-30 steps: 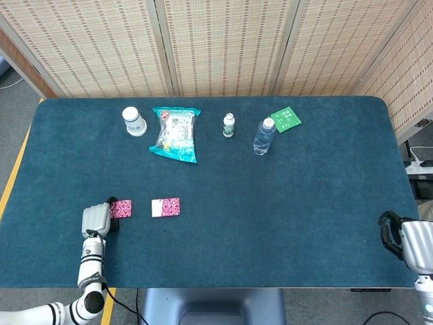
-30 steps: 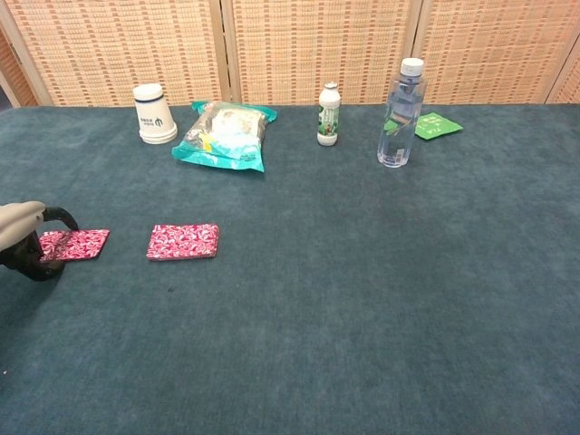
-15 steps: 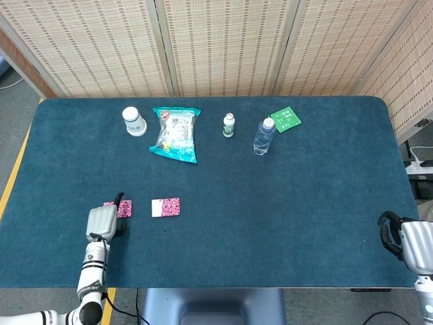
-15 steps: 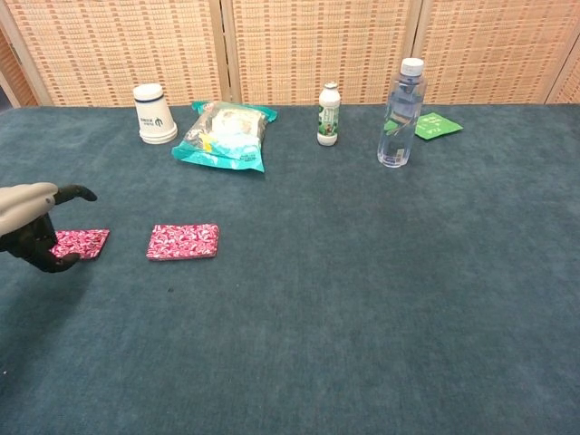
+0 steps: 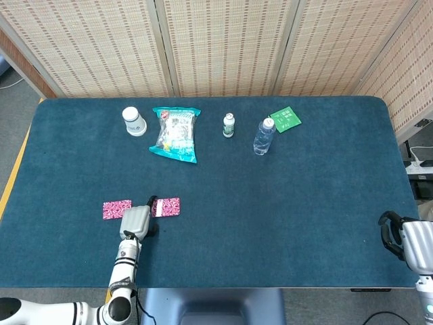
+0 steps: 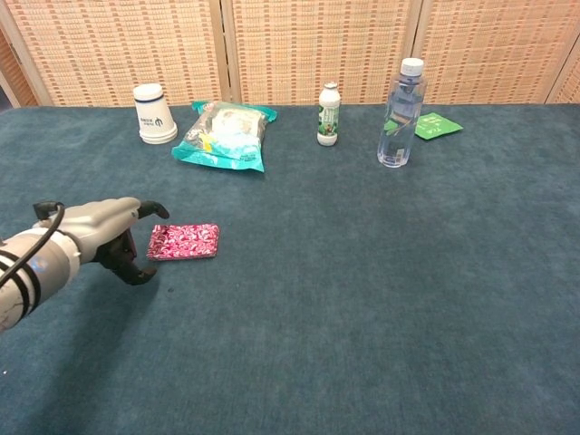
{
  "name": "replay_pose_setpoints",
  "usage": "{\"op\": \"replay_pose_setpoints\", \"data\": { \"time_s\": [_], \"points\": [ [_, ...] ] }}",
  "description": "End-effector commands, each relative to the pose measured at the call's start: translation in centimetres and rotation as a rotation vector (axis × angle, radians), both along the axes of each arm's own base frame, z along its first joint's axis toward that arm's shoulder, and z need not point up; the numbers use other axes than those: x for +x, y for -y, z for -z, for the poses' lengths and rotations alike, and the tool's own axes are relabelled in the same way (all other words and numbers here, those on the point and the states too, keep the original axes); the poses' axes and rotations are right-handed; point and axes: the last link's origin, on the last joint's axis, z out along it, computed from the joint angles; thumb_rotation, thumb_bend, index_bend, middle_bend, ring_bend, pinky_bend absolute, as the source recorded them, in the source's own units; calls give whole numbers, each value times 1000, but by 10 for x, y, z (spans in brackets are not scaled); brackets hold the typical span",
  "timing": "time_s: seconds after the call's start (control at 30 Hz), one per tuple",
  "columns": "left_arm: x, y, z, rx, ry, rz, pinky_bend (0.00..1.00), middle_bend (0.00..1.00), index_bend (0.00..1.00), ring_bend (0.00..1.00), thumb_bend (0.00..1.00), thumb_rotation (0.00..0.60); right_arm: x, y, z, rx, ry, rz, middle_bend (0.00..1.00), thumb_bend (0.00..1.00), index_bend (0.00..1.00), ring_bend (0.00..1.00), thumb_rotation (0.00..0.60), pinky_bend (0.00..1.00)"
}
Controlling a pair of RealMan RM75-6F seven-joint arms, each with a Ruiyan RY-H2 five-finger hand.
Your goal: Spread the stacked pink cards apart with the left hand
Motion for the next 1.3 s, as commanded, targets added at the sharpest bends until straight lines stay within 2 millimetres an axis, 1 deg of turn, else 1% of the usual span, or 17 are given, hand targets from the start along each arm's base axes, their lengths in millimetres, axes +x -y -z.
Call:
{"op": "replay_pose_setpoints", "data": {
  "time_s": [0.03,0.33,0.57,0.93,1.3],
  "points": [
    [6,-4,5,11,1,-6,1000,1000,119,1000,377,600,0,0,0,1,0,0,869,539,995,773,600,954],
    [16,-7,16,28,-5,-25,1000,1000,116,1000,377,600,0,0,0,2,4,-3,869,539,995,773,600,955],
    [18,-13,22,40,-10,-34,1000,1000,155,1000,378,600,0,0,-1,4,4,-3,869,538,995,773,600,954],
    [19,-19,26,41,-13,-43,1000,1000,194,1000,418,600,0,0,0,9,0,-1,869,539,995,773,600,954],
    [20,-21,26,39,-20,-45,1000,1000,203,1000,419,600,0,0,0,9,-1,-1,869,539,995,773,600,954]
  ]
}}
